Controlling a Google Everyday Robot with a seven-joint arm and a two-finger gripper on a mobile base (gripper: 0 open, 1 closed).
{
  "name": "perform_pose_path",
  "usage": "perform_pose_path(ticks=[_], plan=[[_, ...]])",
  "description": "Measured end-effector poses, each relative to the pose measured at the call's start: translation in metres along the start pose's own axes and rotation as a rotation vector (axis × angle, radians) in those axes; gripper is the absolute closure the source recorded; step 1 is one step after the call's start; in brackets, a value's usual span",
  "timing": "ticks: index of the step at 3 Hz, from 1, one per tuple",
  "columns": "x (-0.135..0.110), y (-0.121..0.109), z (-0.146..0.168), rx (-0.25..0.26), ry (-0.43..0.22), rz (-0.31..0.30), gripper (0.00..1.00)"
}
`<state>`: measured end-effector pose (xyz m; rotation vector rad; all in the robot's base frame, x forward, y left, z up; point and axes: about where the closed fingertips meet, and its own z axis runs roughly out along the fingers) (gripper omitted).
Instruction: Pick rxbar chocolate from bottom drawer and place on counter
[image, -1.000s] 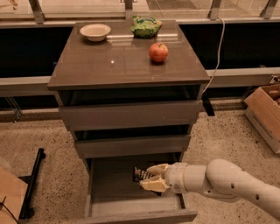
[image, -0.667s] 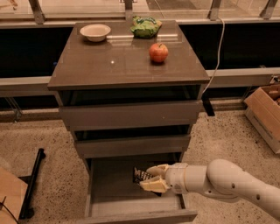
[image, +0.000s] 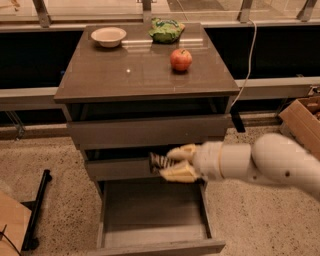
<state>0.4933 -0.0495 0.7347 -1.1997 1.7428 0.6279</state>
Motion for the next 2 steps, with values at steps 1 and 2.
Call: perform_pose_path(ticks=[1, 2], plan=[[-0.092, -0.028, -0.009, 0.036, -0.022, -0.169, 1.00], [-0.181, -0.061, -0.002, 0.069, -0.060, -0.302, 1.00]])
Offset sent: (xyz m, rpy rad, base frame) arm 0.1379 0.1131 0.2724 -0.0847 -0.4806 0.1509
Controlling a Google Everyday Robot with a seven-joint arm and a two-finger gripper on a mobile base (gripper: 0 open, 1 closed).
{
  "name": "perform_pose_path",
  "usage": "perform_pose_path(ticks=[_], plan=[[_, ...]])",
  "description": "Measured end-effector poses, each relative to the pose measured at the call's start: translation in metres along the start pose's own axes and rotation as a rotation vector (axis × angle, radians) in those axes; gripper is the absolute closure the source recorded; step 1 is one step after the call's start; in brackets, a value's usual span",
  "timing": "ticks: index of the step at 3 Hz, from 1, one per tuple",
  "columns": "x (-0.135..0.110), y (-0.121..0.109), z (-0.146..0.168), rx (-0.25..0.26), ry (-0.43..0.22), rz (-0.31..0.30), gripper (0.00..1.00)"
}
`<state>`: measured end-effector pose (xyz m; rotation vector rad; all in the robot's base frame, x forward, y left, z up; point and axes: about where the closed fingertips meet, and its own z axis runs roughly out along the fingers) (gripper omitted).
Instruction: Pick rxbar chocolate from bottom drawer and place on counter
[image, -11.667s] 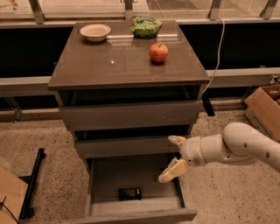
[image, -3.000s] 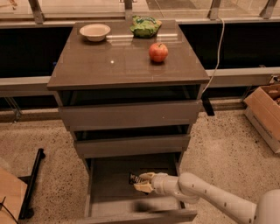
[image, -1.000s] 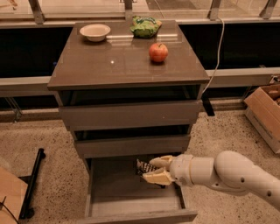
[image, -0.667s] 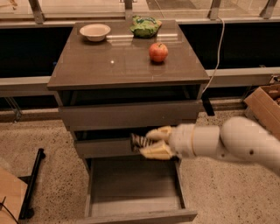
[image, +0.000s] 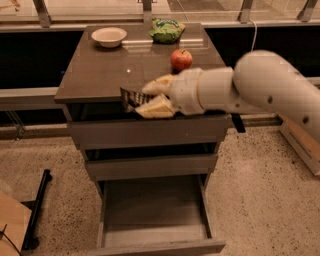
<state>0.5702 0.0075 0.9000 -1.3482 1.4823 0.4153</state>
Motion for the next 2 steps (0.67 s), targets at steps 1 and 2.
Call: perform_pose_path(ticks=[1, 2], plan=[[-0.054, -0.055, 0.023, 0.025, -0.027, -0.085, 1.00], [-0.096, -0.059, 0.043, 0.018, -0.078, -0.128, 1.00]])
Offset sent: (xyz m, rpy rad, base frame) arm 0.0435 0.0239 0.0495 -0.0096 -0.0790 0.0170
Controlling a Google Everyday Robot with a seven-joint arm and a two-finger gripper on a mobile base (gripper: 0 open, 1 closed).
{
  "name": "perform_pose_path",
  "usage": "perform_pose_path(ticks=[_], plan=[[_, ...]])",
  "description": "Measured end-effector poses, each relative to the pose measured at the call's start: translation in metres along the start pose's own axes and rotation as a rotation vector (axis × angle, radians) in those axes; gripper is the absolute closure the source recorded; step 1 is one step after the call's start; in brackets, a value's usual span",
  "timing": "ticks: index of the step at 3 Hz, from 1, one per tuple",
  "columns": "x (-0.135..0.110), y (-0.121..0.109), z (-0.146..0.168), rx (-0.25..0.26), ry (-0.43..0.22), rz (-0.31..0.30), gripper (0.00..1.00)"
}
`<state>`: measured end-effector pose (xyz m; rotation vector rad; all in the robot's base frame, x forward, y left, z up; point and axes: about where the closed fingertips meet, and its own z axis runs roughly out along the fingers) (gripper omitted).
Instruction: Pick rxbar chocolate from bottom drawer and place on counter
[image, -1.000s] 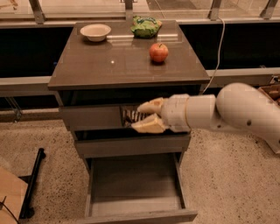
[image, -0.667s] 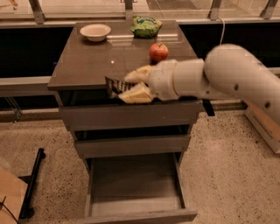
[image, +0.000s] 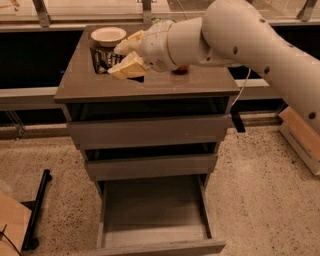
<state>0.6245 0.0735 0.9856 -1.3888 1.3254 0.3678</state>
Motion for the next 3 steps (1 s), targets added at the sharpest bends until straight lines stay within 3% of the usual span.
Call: perform_pose_path(ticks=[1, 2, 3], plan=[[0.015, 0.008, 0.001, 0.038, 0.039, 0.056, 1.00], [0.047, -0.009, 0.016, 0.122, 0.072, 0.088, 1.00], [0.075, -0.040, 0.035, 0.199, 0.093, 0.075, 1.00]])
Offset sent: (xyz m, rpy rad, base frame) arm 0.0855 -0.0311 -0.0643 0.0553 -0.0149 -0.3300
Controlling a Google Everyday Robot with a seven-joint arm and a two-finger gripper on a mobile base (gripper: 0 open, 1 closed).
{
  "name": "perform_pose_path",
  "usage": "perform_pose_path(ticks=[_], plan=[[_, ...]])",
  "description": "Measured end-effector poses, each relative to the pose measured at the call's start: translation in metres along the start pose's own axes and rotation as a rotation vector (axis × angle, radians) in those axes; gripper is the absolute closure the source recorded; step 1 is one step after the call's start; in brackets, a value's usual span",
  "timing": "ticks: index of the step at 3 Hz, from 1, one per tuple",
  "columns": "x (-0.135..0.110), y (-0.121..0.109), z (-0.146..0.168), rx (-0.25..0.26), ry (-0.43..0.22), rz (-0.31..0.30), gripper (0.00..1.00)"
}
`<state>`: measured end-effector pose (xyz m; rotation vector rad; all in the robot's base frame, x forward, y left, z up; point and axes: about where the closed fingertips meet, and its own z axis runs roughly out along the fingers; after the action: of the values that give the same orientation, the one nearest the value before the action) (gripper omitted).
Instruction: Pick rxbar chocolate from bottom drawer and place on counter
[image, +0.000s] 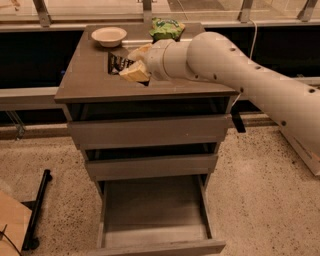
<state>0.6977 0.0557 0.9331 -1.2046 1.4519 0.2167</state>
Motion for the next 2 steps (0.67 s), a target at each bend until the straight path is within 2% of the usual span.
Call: perform_pose_path(ticks=[1, 2], plan=[[0.021, -0.028, 0.033, 0.032, 0.014, -0.018, 1.00], [0.036, -0.054, 0.066, 0.051, -0.004, -0.036, 1.00]])
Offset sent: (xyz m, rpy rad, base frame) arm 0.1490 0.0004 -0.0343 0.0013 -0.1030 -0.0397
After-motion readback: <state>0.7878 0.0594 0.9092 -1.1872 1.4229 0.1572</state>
